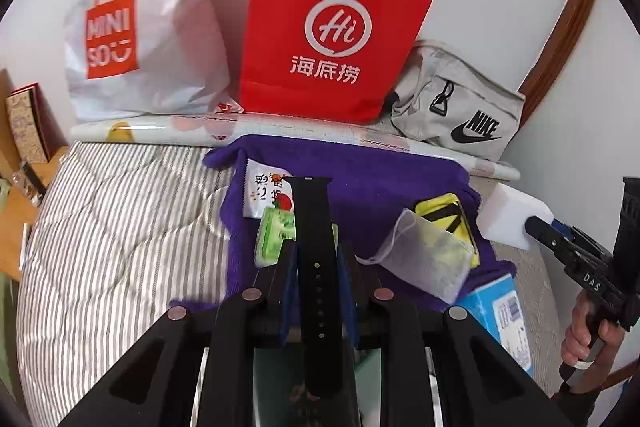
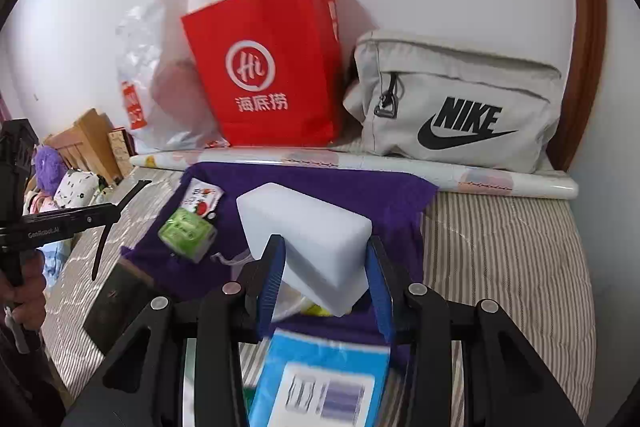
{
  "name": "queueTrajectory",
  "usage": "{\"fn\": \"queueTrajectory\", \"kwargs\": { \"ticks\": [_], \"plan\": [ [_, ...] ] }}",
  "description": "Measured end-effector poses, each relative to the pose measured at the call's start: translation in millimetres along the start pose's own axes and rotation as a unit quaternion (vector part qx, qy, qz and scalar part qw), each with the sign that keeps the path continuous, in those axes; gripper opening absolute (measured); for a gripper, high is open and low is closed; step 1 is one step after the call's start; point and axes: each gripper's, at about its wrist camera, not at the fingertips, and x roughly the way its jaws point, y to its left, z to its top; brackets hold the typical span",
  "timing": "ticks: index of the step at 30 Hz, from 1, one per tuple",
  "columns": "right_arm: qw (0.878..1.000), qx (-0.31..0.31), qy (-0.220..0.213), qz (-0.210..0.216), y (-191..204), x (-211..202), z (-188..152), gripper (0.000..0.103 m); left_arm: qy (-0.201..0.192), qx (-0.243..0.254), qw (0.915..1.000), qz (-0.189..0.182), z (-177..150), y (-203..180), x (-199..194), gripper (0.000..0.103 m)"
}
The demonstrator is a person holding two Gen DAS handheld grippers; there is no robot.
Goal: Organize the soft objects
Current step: 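Carry the watch strap and sponge over the purple towel with both tools, then open the left tool over the green pack while the right tool releases the sponge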
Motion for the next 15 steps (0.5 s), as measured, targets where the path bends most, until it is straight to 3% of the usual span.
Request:
{"fn": "queueTrajectory", "kwargs": {
  "ticks": [9,15],
  "plan": [
    [0.997,0.025,0.068,0.041,-8,58,14,0.041,0.035,0.004,0.9993,-0.009,27,-3,51,0.020],
    [0.993,0.038,0.104,0.028,-18,83,11,0.042,0.057,-0.014,0.9982,-0.006,42,2,81,0.020]
  ]
}}
